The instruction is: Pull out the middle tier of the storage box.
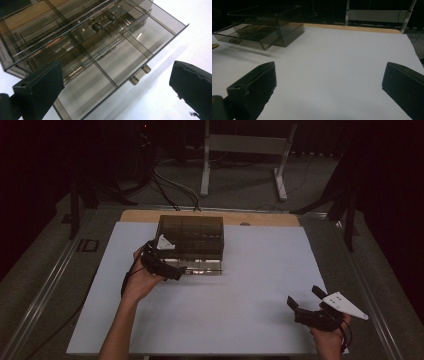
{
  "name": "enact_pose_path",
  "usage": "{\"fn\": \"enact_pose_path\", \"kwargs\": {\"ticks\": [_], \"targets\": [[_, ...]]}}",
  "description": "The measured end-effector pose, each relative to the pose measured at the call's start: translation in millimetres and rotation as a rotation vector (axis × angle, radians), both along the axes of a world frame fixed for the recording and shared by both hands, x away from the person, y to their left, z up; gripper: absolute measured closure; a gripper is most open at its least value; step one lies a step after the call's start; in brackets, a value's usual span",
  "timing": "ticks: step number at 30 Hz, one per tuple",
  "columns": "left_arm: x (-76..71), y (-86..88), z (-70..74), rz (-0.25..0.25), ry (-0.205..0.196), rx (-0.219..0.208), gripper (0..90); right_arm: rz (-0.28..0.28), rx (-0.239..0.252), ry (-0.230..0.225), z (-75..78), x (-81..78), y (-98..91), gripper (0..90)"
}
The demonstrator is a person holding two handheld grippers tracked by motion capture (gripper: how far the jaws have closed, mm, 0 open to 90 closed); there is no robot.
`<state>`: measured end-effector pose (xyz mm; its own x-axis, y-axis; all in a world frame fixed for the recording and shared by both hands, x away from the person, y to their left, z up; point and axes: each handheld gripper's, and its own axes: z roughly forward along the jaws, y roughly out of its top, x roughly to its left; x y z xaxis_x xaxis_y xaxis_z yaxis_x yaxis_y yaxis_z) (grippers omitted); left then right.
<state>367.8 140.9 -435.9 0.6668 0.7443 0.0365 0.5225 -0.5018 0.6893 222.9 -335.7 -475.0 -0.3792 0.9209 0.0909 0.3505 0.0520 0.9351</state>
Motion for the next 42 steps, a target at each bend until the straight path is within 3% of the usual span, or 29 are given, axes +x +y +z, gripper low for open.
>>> {"fn": "enact_pose_path", "kwargs": {"ticks": [19, 26, 29, 34, 38, 42], "targets": [[-4.5, 16.8, 2.9, 0.019, 0.001, -0.03, 0.7, -0.001, -0.003, -0.002, 0.0, -0.4, 0.1, 0.0], [-6.7, 25.4, 3.5, 0.036, -0.005, -0.016, 0.7, 0.001, -0.002, -0.002, -0.1, -0.2, 0.1, 0.0], [-8.2, 31.4, 2.7, 0.041, -0.009, -0.006, 0.7, 0.001, -0.001, -0.002, -0.1, -0.1, 0.1, 0.0], [-11.1, 42.5, 0.3, 0.063, -0.022, -0.028, 0.7, 0.003, -0.002, -0.002, -0.2, 0.1, 0.6, 0.0], [-12.8, 52.7, -2.1, 0.079, -0.01, -0.061, 0.7, 0.002, -0.002, -0.002, -0.4, 0.1, 0.7, 0.0], [-15.0, 59.7, -5.0, 0.086, -0.01, -0.047, 0.7, 0.002, -0.003, 0.0, -0.6, 0.4, 0.9, 0.0]]}}
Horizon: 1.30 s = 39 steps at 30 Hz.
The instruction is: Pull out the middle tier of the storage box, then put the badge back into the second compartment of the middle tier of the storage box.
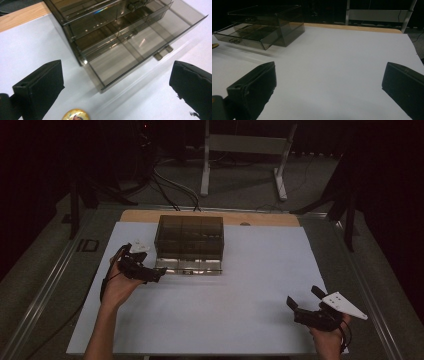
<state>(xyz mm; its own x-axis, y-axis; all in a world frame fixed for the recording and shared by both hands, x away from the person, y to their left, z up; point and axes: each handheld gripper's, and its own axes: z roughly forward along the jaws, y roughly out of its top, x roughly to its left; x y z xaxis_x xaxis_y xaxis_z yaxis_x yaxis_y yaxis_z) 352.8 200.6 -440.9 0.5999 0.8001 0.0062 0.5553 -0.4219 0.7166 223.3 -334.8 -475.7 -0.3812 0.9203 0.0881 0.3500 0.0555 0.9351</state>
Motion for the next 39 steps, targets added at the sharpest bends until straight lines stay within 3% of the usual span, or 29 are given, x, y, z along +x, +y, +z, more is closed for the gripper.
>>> {"fn": "enact_pose_path", "kwargs": {"ticks": [4, 10, 18, 21, 39], "targets": [[-2.0, 6.0, -0.5, 0.002, -0.015, 0.028, 0.7, -0.003, 0.001, 0.002, -0.1, -0.2, -0.5, 0.0], [-3.2, 13.7, -1.5, 0.014, -0.028, 0.033, 0.7, -0.003, 0.0, 0.002, -0.1, -0.2, -0.2, 0.0], [-0.6, 24.7, -7.9, 0.053, -0.03, 0.001, 0.7, -0.005, 0.001, 0.003, -0.1, -0.2, -0.5, 0.0], [0.6, 25.7, -10.2, 0.061, -0.034, 0.012, 0.7, -0.002, -0.002, 0.001, -0.1, 0.1, 0.0, 0.0], [6.3, 33.7, -17.7, 0.079, -0.044, -0.018, 0.7, -0.009, 0.004, -0.001, 0.3, -0.4, -2.1, 0.0]]}}
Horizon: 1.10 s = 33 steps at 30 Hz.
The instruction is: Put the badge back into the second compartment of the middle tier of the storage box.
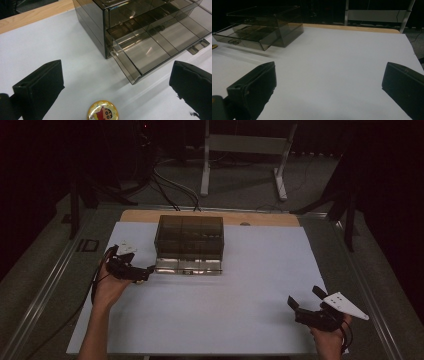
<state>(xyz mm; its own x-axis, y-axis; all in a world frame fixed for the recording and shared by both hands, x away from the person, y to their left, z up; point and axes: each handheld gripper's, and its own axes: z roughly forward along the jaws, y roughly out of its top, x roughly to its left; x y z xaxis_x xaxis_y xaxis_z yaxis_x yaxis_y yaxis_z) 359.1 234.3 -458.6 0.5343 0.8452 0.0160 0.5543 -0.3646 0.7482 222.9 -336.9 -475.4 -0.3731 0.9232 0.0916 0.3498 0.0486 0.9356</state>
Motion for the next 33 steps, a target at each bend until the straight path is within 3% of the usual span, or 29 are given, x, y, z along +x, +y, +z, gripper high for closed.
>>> {"fn": "enact_pose_path", "kwargs": {"ticks": [19, 26, 33], "targets": [[13.7, 3.7, -16.6, 0.029, 0.082, 0.047, 3.0, 0.004, -0.001, 0.004, -0.3, -0.1, 1.3, 0.0], [14.5, 8.7, -22.2, 0.037, 0.107, 0.044, 3.1, 0.004, 0.001, 0.004, -0.4, -0.1, 1.2, 0.0], [12.6, 15.5, -32.0, 0.037, 0.142, 0.07, 6.1, 0.007, -0.001, 0.005, -0.5, 0.2, 1.6, 0.0]]}}
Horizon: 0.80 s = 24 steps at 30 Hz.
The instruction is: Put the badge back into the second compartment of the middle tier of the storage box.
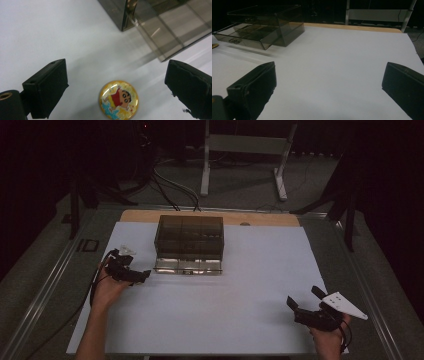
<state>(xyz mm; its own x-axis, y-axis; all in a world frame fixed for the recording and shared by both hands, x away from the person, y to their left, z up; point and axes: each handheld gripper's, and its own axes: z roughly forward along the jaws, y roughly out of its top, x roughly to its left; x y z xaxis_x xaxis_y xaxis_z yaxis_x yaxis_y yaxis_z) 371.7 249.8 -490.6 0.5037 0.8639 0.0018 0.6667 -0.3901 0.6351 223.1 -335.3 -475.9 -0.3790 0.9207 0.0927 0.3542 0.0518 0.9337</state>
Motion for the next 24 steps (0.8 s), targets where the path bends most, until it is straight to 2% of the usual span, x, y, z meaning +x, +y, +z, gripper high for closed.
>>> {"fn": "enact_pose_path", "kwargs": {"ticks": [5, 9, 12, 18, 24], "targets": [[0.3, 2.0, -3.2, 0.008, 0.031, 0.005, 8.4, 0.0, -0.003, 0.001, -0.1, 0.0, 0.4, 0.0], [2.0, 4.0, -6.8, 0.017, 0.083, -0.029, 11.3, -0.003, 0.0, 0.001, 0.1, -0.2, -0.1, 0.0], [2.5, 2.6, -11.7, 0.026, 0.114, -0.006, 12.1, -0.004, 0.0, -0.001, 0.3, -0.6, -0.9, 0.0], [1.5, 2.4, -19.1, 0.03, 0.139, 0.038, 18.7, -0.005, 0.0, -0.002, 0.4, -0.7, -1.1, 0.0], [0.7, 4.4, -17.6, 0.027, 0.139, 0.06, 31.1, -0.004, 0.0, -0.001, 0.3, -0.6, -0.9, 0.0]]}}
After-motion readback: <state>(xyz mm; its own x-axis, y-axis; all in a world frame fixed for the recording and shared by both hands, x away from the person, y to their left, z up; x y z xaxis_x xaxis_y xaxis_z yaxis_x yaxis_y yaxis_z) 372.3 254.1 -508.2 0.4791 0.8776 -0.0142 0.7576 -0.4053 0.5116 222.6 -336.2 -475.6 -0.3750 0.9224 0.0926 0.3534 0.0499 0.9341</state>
